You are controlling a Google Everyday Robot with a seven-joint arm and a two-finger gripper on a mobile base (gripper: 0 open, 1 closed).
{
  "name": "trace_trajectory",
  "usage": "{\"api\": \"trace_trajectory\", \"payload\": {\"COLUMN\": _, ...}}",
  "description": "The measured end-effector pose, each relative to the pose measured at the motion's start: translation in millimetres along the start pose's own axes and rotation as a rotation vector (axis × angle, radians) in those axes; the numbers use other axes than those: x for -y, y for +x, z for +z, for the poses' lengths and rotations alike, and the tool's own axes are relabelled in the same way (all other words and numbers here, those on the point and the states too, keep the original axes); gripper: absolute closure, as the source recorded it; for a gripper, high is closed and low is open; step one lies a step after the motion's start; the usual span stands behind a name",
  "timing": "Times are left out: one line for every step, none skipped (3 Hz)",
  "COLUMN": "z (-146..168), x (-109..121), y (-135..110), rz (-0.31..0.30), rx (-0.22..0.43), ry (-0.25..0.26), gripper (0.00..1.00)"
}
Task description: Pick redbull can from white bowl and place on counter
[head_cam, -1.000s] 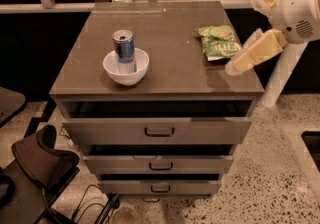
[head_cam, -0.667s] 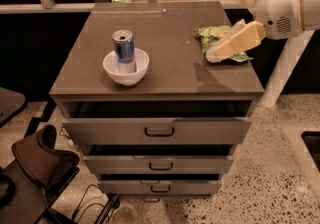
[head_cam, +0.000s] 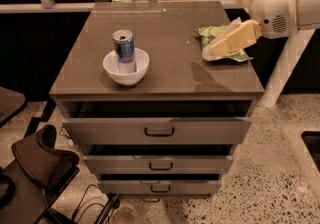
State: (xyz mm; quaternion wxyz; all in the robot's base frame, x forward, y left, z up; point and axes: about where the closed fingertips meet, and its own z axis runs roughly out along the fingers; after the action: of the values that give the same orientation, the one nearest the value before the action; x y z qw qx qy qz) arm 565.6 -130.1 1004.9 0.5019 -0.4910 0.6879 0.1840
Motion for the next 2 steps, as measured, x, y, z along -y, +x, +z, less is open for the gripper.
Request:
{"api": "trace_trajectory", "payload": {"z": 8.0, "x": -3.6, "y": -3.9, "rz": -0.012, "rx": 0.018, "ry": -0.009, "gripper": 0.00}}
{"api": "trace_trajectory", "payload": {"z": 34.0, "x": -12.6, "y": -8.8, "rz": -0.005, "rx": 0.087, "ry": -0.033, "gripper": 0.00}}
